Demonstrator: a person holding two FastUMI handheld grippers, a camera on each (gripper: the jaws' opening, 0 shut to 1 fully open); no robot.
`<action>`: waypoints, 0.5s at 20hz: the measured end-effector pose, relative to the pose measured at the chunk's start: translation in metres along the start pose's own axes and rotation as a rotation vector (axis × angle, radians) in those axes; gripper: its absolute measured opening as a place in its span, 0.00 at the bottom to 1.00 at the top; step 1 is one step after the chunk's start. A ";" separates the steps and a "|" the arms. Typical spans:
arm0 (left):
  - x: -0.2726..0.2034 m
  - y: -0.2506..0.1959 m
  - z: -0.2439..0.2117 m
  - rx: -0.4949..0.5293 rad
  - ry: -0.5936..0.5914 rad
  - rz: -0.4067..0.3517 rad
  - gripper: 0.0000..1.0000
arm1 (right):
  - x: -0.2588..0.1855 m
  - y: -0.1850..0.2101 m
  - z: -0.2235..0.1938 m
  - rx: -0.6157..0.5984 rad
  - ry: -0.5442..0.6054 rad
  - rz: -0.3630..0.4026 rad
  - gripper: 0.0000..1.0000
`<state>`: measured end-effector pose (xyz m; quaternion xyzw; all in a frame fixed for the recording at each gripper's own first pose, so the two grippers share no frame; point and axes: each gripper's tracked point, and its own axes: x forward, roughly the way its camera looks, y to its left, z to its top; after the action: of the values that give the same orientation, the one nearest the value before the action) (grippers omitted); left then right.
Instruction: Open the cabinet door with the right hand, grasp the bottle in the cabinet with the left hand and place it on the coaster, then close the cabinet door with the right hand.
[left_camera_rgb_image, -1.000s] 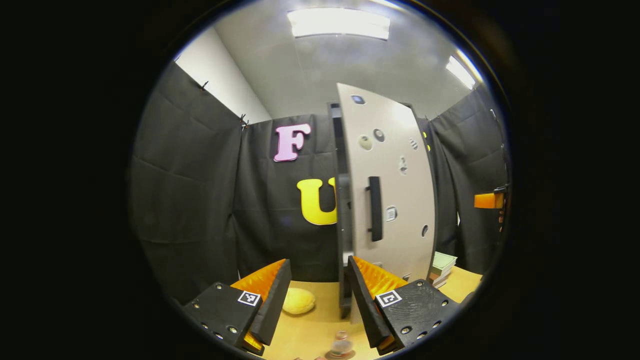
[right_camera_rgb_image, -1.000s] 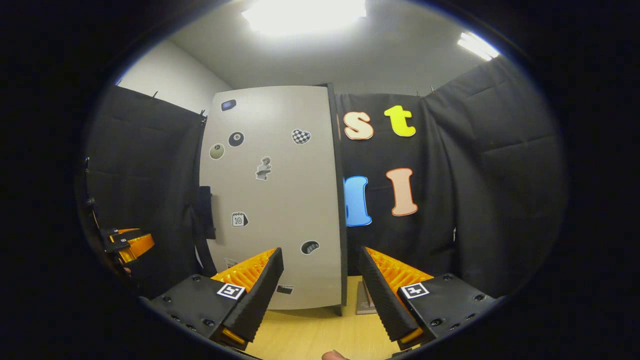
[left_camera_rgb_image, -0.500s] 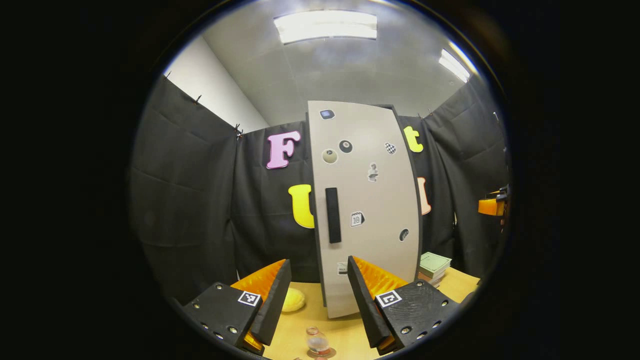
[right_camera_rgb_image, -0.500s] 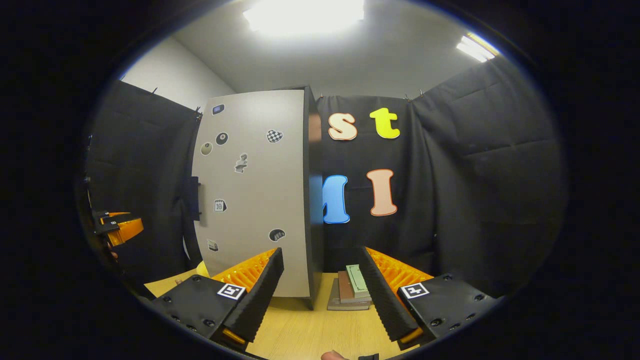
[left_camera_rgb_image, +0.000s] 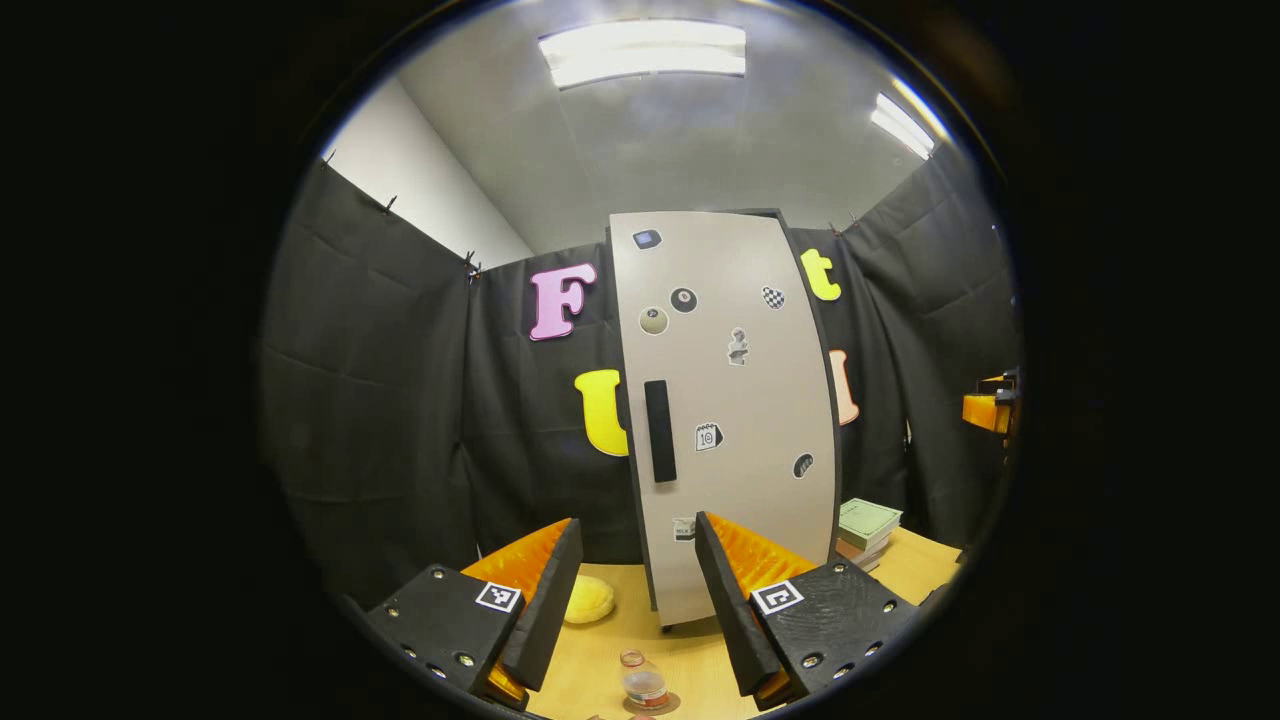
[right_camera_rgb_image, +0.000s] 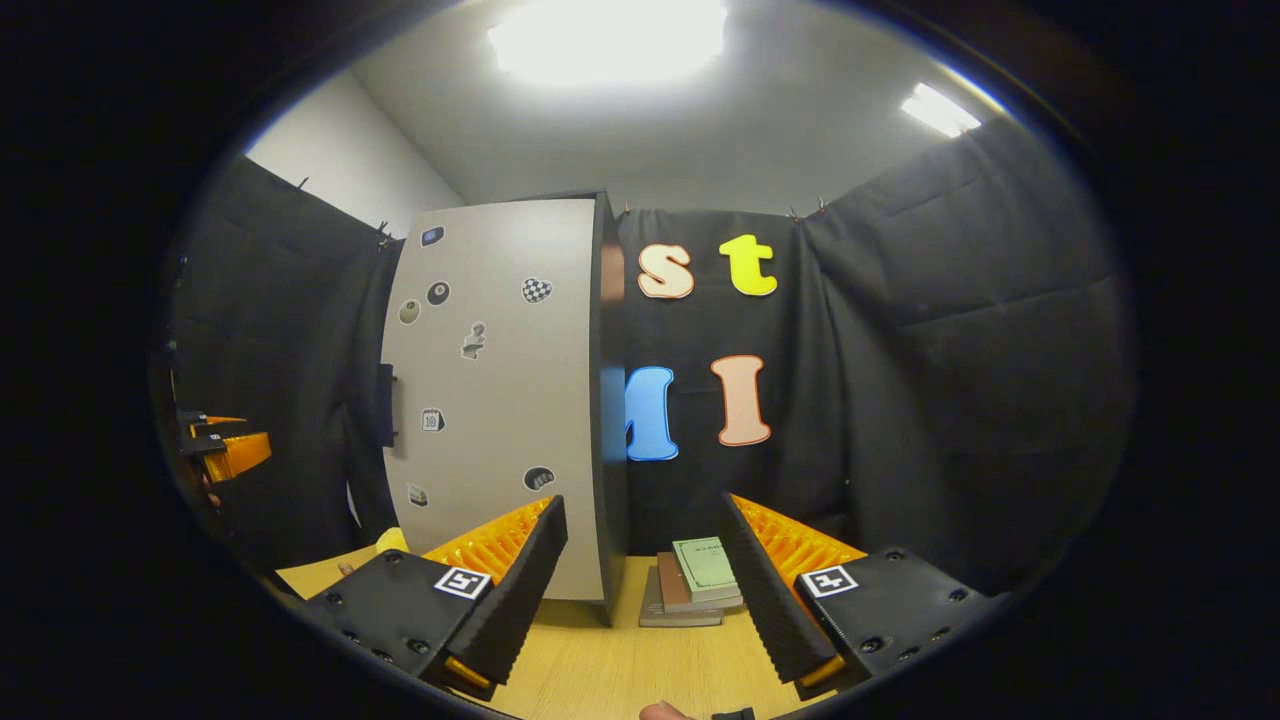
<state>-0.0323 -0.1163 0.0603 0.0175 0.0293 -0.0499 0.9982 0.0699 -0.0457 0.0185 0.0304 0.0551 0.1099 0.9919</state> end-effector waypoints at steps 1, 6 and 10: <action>-0.001 0.004 -0.001 0.001 0.000 0.001 0.65 | -0.002 0.001 0.000 -0.003 0.002 -0.003 0.93; -0.003 0.014 -0.001 -0.013 -0.005 0.000 0.65 | -0.009 0.010 0.010 -0.033 -0.009 -0.011 0.97; -0.001 0.023 -0.003 -0.012 -0.007 0.001 0.65 | -0.013 0.013 0.014 -0.024 -0.009 -0.019 0.96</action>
<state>-0.0315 -0.0936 0.0582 0.0114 0.0262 -0.0491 0.9984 0.0558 -0.0367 0.0352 0.0186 0.0494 0.1011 0.9935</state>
